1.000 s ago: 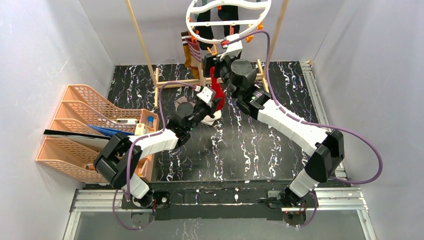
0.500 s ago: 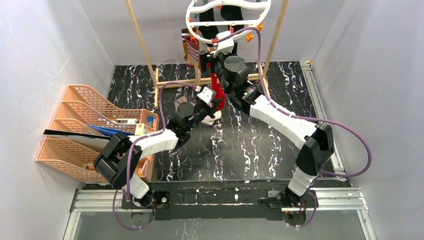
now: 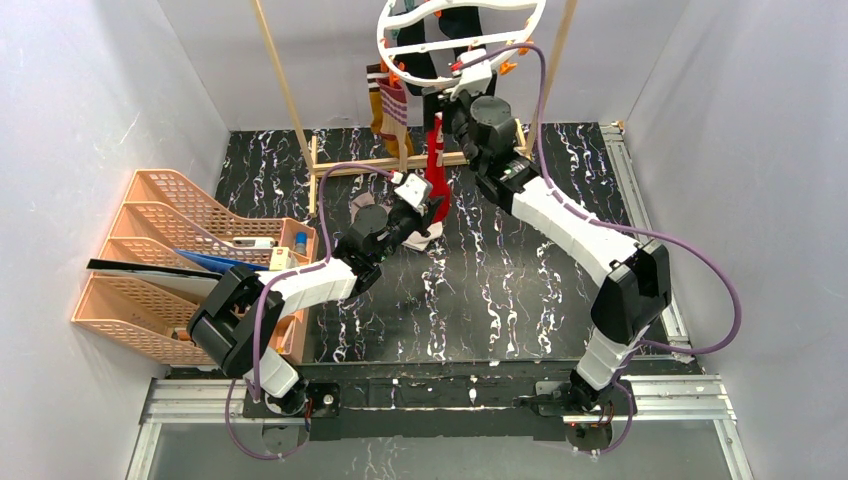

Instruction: Remove the socks clipped to the hanger

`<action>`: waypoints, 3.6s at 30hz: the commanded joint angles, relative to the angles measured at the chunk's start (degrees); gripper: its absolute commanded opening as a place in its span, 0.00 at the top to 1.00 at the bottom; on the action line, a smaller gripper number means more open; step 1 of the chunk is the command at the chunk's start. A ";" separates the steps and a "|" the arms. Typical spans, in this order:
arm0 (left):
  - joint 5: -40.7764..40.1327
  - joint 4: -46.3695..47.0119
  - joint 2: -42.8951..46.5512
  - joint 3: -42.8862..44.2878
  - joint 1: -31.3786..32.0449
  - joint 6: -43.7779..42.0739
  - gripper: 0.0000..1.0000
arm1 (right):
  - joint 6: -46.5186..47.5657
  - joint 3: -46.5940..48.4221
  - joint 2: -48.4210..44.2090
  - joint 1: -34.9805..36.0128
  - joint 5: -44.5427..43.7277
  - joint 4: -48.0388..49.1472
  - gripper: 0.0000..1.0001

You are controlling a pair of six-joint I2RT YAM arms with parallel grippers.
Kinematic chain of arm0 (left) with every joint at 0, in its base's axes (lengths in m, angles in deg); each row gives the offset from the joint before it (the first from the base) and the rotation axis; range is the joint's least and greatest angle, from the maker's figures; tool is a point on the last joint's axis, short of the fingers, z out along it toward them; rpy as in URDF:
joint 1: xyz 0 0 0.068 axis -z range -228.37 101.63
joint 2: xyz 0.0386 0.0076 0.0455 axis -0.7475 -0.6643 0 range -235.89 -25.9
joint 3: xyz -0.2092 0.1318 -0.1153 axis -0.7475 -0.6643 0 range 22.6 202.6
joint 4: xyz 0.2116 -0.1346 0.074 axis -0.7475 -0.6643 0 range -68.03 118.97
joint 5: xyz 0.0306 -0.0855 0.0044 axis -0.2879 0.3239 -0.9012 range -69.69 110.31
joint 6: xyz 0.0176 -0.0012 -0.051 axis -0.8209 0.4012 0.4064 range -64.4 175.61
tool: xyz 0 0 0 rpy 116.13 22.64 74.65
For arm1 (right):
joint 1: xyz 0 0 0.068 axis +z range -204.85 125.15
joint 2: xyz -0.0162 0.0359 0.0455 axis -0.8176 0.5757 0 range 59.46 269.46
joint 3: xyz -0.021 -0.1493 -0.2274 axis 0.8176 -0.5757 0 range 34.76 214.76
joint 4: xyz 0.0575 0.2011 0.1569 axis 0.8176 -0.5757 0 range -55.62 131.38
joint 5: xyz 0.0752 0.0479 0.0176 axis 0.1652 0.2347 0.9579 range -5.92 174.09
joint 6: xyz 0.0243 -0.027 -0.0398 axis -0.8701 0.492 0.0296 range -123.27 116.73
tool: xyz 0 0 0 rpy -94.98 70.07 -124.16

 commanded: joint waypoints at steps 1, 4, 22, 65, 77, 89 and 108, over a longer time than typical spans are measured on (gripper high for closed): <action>1.40 -1.76 0.80 0.97 0.59 -0.44 1.00 | -6.49 2.59 -0.92 -3.81 7.53 0.50 0.11; 1.46 -1.92 0.68 0.98 0.62 -0.36 1.00 | -8.90 2.07 -1.05 -5.61 12.73 1.10 0.11; 2.02 -2.03 -0.96 1.42 0.60 0.93 1.00 | -8.75 3.35 -0.40 -3.87 13.64 2.42 0.16; 1.94 -2.16 -2.28 0.79 0.62 1.40 1.00 | 15.38 6.75 6.85 6.74 -16.88 13.81 0.10; 1.78 -2.20 -1.93 0.27 0.59 1.40 1.00 | 16.51 7.33 7.63 6.78 -17.84 14.56 0.21; 1.73 -2.40 -1.66 -0.24 0.64 1.39 1.00 | 16.82 7.54 7.86 6.82 -17.66 14.27 0.44; -0.41 -4.59 -0.70 -0.80 0.58 1.26 1.00 | 15.01 6.88 7.00 6.86 -16.25 13.12 0.96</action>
